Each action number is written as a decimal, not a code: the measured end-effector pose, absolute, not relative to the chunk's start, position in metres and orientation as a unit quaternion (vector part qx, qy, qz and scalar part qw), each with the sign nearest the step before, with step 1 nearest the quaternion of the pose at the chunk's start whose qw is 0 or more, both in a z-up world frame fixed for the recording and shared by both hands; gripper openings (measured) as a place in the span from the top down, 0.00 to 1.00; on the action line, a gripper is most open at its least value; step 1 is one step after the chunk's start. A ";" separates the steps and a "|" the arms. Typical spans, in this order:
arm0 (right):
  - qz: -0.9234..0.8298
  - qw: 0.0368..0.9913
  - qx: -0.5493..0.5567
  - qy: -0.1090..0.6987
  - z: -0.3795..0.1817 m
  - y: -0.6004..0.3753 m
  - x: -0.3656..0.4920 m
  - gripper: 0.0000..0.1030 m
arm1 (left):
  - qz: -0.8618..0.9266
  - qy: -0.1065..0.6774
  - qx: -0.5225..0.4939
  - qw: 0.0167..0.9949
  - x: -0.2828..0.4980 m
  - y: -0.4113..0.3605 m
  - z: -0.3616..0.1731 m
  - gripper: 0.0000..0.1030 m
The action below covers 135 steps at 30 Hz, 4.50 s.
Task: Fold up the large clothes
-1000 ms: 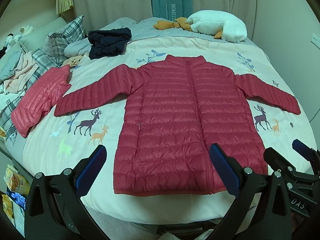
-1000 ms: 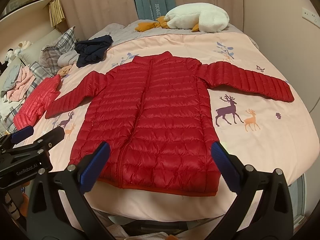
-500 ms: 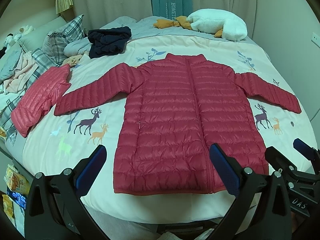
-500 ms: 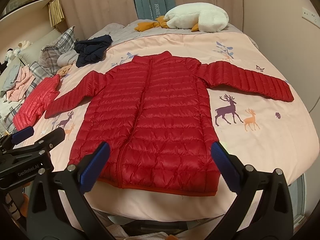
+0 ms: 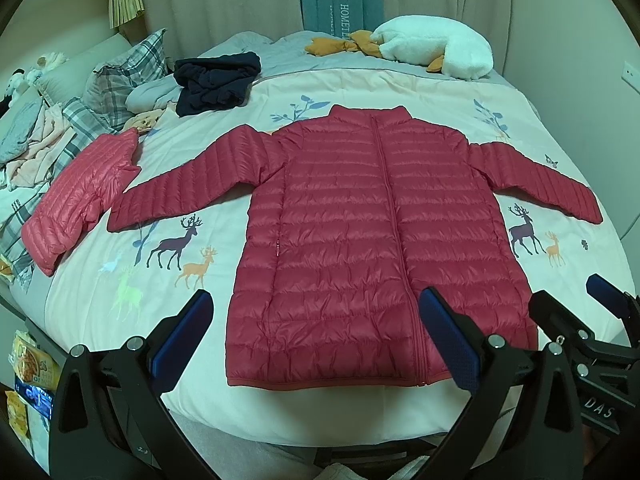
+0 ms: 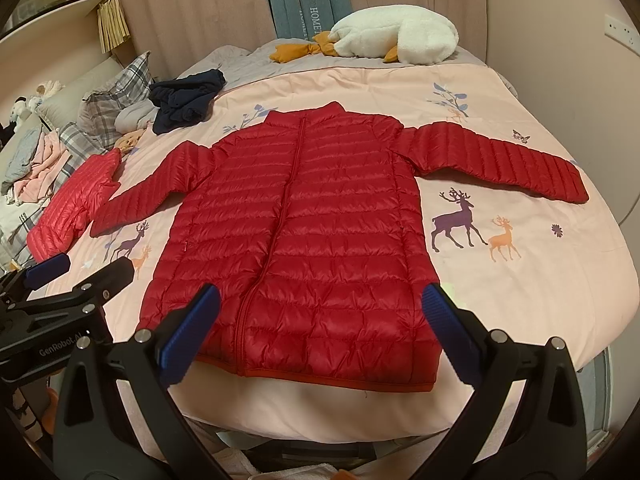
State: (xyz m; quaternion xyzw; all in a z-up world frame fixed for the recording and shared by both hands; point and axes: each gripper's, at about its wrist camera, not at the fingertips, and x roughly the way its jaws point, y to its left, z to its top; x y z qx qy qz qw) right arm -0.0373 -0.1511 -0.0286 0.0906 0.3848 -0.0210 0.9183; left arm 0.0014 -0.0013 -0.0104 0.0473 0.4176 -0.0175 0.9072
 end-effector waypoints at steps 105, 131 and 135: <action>0.097 0.907 0.191 0.363 -0.099 -0.160 0.082 0.02 | 0.097 0.300 -0.412 0.855 0.247 0.373 -0.103 0.91; 0.033 0.901 0.286 0.326 -0.112 -0.265 0.032 0.02 | -0.135 0.382 -0.022 0.914 0.276 -0.044 -0.027 0.91; 0.032 0.899 0.293 0.323 -0.115 -0.273 0.030 0.02 | -0.133 0.422 0.007 0.897 0.282 -0.069 -0.063 0.91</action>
